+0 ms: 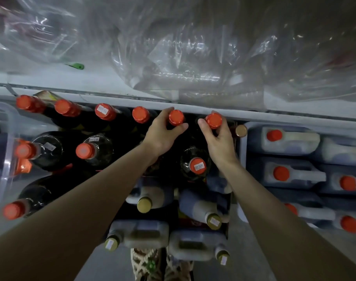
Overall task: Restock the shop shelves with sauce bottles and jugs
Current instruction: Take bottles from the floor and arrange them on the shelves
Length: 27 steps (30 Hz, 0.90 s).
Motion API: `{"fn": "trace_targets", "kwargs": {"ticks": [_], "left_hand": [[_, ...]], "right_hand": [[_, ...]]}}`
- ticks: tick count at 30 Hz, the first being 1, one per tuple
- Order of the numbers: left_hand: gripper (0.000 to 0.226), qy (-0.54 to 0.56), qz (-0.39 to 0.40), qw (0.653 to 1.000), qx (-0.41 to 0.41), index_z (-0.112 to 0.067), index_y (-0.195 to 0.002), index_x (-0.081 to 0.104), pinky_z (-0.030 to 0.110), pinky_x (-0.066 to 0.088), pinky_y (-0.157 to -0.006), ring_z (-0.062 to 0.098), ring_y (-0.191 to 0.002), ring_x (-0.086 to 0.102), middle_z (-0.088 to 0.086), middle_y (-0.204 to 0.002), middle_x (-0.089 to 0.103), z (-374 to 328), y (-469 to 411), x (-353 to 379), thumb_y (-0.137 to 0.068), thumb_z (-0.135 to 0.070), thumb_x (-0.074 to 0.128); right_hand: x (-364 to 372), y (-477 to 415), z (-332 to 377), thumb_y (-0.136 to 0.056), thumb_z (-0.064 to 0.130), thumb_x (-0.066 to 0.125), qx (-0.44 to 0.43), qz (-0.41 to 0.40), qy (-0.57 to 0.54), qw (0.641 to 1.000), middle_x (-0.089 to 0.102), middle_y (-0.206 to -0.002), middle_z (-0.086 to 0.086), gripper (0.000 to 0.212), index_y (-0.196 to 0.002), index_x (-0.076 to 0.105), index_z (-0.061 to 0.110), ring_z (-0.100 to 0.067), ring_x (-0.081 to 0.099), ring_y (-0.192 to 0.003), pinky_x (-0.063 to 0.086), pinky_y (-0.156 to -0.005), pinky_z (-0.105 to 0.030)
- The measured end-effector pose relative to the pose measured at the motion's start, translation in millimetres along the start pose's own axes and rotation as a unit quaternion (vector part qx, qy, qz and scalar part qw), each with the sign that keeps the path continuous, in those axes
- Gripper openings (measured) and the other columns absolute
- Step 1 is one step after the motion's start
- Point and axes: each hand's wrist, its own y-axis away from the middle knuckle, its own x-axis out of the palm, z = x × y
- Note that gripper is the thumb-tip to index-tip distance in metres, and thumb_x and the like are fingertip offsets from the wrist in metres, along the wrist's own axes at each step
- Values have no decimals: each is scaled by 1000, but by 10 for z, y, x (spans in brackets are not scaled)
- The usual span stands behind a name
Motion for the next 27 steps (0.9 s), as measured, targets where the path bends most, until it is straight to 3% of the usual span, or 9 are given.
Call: {"fn": "trace_targets", "kwargs": {"ticks": [4,7,13,18,21,25,27], "left_hand": [[38,3,-15,999,36,-26,-117,55,34,48,-99,11,-104,61,-6,-105,66,45,-100,75,-83,-29,73],[25,8,-25,998,60,-24,-105,56,31,50,-93,10,-97,63,-6,-96,67,91,-99,125,-84,-29,71],[21,-2,-55,995,80,-22,-100,57,23,48,-89,6,-92,62,-12,-89,65,30,-58,108,-85,-29,70],[23,-25,-65,991,113,-21,-100,56,10,47,-79,-6,-82,59,-17,-84,63,-180,209,12,-85,-29,71],[25,-25,-86,988,127,-16,-98,53,8,46,-69,-2,-74,57,-13,-80,59,-494,523,-115,-85,-29,70],[27,-47,-93,979,178,-16,-97,50,17,46,-67,6,-75,56,-8,-79,57,-1103,1108,-361,-86,-33,68],[30,-59,-106,971,206,-12,-97,50,23,45,-66,8,-73,56,-5,-79,58,-1477,1460,-502,-86,-35,67]], "right_hand": [[27,-91,-91,-91,34,63,-14,12,9,1000,55,-96,32,25,-111,50,39,29,49,-89,34,-80,5],[29,-136,-161,-91,29,63,-34,10,1,999,56,-93,27,22,-110,53,29,28,50,-86,34,-76,5],[-35,-141,-169,-89,34,65,-57,-7,3,998,64,-89,18,22,-106,59,21,13,58,-86,40,-79,-4],[-175,97,136,-91,26,64,-93,-7,1,996,59,-81,16,14,-100,58,16,17,55,-77,38,-73,-2],[-290,327,492,-89,38,65,-117,-30,1,993,62,-81,11,20,-92,60,19,-2,60,-82,47,-82,-20],[-536,787,1256,-92,36,61,-155,-20,24,987,60,-80,12,16,-89,58,20,4,57,-78,43,-76,-10],[-672,1075,1754,-92,37,61,-178,-20,27,984,60,-79,10,19,-90,59,18,1,58,-79,45,-78,-15]]}}
